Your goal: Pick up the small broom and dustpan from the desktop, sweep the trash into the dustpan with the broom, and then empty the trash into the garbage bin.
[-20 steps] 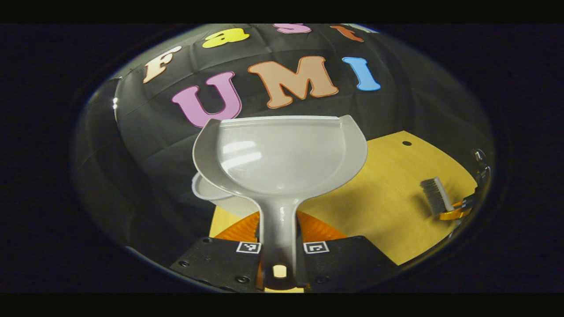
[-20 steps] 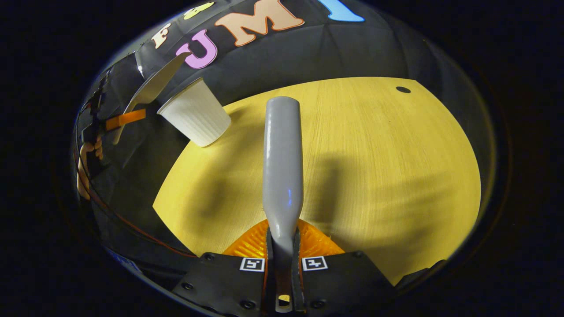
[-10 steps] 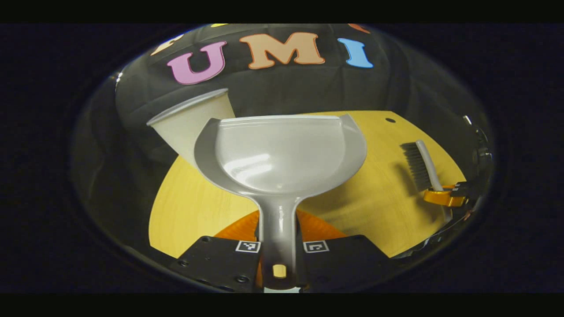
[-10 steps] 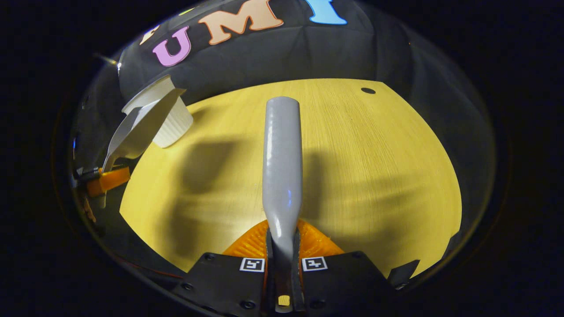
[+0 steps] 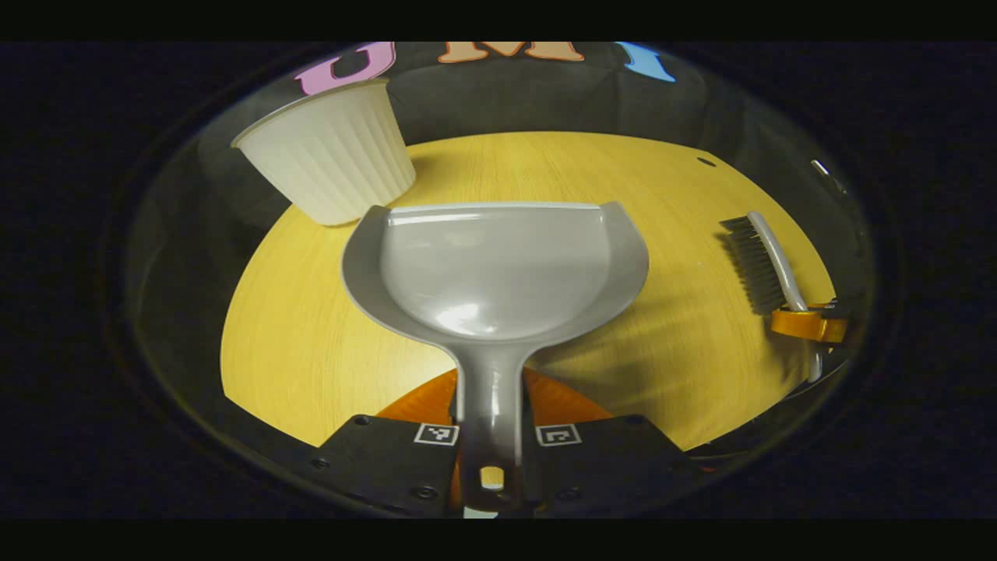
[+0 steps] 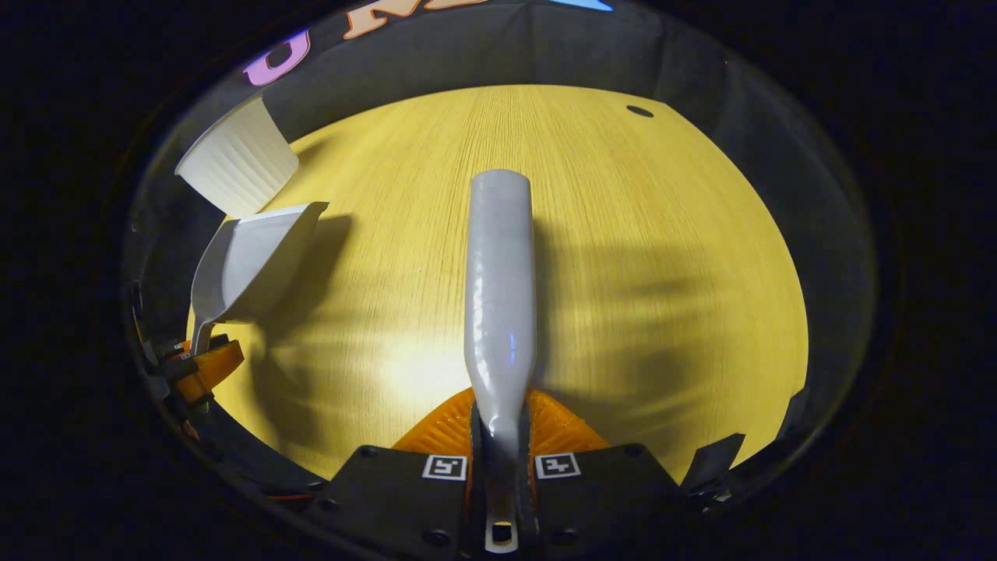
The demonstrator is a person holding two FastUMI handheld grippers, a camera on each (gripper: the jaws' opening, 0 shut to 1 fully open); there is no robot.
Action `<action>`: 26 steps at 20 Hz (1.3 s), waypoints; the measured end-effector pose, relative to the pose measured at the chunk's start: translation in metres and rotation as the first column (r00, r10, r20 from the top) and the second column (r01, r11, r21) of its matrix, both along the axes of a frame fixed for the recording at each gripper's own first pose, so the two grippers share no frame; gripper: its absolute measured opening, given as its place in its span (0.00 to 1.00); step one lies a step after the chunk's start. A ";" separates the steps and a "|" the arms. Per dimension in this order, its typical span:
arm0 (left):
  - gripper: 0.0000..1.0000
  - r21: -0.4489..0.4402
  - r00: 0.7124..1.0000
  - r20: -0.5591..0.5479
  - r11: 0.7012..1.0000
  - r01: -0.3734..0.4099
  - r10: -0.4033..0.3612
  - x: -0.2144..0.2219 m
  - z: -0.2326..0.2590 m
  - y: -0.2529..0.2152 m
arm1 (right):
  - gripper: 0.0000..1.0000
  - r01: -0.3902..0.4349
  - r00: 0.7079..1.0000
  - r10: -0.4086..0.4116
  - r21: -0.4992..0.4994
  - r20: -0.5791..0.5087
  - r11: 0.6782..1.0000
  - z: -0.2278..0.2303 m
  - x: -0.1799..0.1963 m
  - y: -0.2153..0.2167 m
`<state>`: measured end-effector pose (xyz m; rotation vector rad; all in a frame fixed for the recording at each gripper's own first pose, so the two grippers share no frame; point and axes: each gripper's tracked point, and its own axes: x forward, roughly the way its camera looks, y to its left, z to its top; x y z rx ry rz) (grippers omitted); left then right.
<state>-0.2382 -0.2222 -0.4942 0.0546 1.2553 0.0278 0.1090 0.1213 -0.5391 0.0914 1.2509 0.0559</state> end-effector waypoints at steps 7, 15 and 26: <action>0.24 -0.018 0.998 -0.062 1.000 -0.010 0.008 -0.005 0.000 0.001 | 0.22 -0.009 0.997 0.008 -0.013 -0.077 1.000 0.004 -0.002 -0.001; 0.94 0.025 0.999 0.032 0.999 -0.033 0.032 0.004 0.022 0.000 | 1.00 -0.048 0.999 0.048 -0.024 0.005 0.999 0.023 -0.008 -0.009; 0.94 0.170 0.716 0.696 0.981 -0.095 -0.051 0.070 0.248 -0.004 | 1.00 -0.063 0.719 0.035 0.015 0.695 0.998 0.229 0.000 -0.036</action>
